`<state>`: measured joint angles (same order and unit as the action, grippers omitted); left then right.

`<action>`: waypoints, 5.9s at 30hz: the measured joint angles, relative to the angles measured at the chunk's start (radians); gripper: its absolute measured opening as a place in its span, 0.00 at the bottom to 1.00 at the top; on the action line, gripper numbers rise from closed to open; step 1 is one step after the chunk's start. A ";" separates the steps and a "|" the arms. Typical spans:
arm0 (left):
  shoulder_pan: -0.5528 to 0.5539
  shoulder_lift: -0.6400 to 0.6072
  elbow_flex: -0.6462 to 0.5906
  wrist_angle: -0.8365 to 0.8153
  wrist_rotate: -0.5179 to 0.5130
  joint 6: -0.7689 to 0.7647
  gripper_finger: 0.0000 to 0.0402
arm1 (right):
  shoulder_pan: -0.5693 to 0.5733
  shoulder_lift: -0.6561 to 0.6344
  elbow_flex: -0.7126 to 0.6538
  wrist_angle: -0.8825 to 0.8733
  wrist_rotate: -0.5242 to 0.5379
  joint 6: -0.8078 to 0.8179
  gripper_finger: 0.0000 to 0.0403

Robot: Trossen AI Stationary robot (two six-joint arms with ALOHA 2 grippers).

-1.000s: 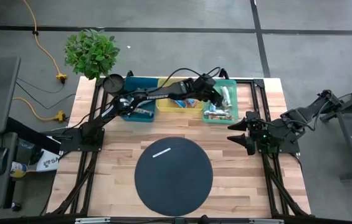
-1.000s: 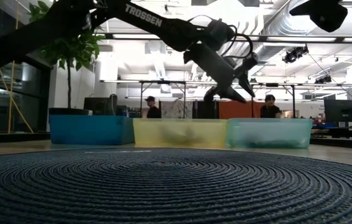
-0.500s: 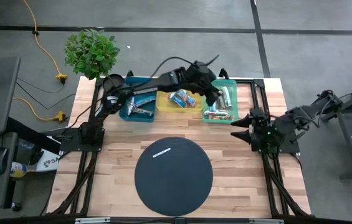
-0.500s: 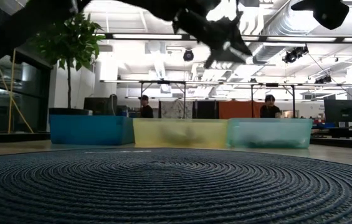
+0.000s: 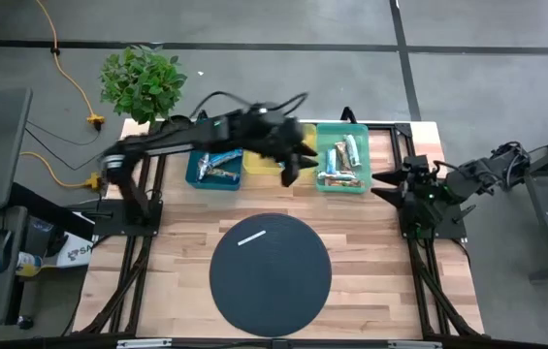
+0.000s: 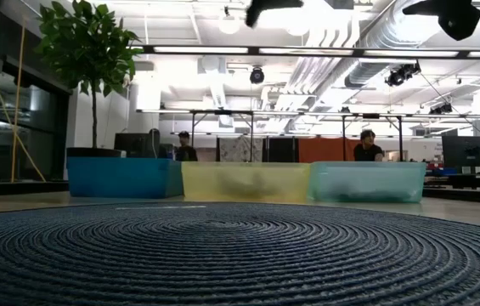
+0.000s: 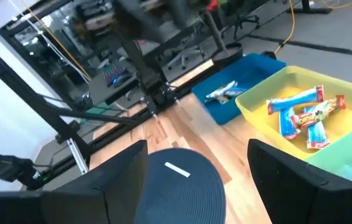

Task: Pick and place Granola Bars by type
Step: Return to Home Position

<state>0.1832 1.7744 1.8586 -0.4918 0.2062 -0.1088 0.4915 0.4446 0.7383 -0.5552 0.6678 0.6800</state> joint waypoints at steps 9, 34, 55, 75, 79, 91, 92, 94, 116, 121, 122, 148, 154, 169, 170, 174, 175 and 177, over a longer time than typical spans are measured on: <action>-0.117 -0.478 -0.715 0.415 -0.074 -0.165 0.34 | 0.000 -0.047 0.000 -0.006 -0.011 -0.036 0.46; -0.653 -1.254 -1.287 0.396 -0.812 -0.308 0.02 | 0.000 -0.259 0.000 -0.088 0.081 -0.296 0.00; -0.219 -1.257 -1.656 0.966 -0.321 -0.260 0.00 | 0.000 -0.438 -0.318 0.412 0.117 -0.603 0.00; 0.049 -1.255 -1.724 0.992 -0.062 -0.288 0.00 | -0.007 -0.440 -0.594 0.803 0.146 -0.641 0.00; 0.061 -1.255 -1.724 0.999 -0.058 -0.289 0.00 | -0.056 -0.440 -0.666 0.902 0.101 -0.630 0.00; 0.066 -1.255 -1.724 0.968 -0.025 -0.264 0.00 | -0.372 -0.440 -0.696 0.819 -0.235 -0.504 0.00; 0.066 -1.255 -1.724 0.951 -0.023 -0.251 0.00 | -0.401 -0.440 -0.696 0.775 -0.272 -0.472 0.00; 0.066 -1.255 -1.724 0.914 -0.035 -0.215 0.00 | -0.452 -0.440 -0.696 0.693 -0.349 -0.425 0.00; 0.065 -1.255 -1.724 0.676 -0.067 0.111 0.00 | -0.591 -0.411 -0.692 0.492 -0.782 -0.601 0.00; 0.065 -1.255 -1.724 0.669 -0.110 0.149 0.00 | -0.591 -0.411 -0.692 0.491 -0.781 -0.600 0.00; 0.065 -1.255 -1.724 0.672 -0.116 0.150 0.00 | -0.590 -0.411 -0.692 0.491 -0.779 -0.595 0.00; 0.065 -1.255 -1.724 0.634 -0.147 0.165 0.00 | -0.590 -0.411 -0.693 0.491 -0.711 -0.631 0.00; 0.065 -1.255 -1.724 0.563 -0.147 0.165 0.00 | -0.590 -0.411 -0.694 0.492 -0.701 -0.629 0.00; 0.065 -1.255 -1.724 0.541 -0.147 0.164 0.00 | -0.590 -0.411 -0.694 0.492 -0.701 -0.629 0.00; 0.065 -1.255 -1.724 0.541 -0.147 0.164 0.00 | -0.590 -0.411 -0.694 0.492 -0.701 -0.629 0.00; 0.065 -1.255 -1.724 0.541 -0.147 0.164 0.00 | -0.590 -0.411 -0.694 0.492 -0.701 -0.629 0.00; 0.065 -1.255 -1.724 0.541 -0.147 0.164 0.00 | -0.590 -0.411 -0.694 0.492 -0.701 -0.629 0.00; 0.065 -1.255 -1.724 0.541 -0.147 0.164 0.00 | -0.590 -0.411 -0.694 0.492 -0.701 -0.629 0.00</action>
<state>0.2485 0.5194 0.1345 0.0490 0.0593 0.0547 -0.0982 0.0334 0.0444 -0.0629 -0.0334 0.0513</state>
